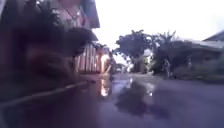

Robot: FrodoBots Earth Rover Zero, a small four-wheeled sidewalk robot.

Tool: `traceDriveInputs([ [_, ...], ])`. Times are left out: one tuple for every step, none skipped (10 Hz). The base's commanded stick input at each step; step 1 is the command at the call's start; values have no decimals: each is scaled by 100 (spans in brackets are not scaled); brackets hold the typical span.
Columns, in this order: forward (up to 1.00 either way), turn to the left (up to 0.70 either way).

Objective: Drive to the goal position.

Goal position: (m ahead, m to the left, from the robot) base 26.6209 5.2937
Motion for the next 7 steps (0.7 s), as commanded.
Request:
traceDriveInputs([
  [70,-35],
  [70,-12],
  [70,0],
  [70,0],
  [70,-6],
  [70,-22],
  [70,-35],
])
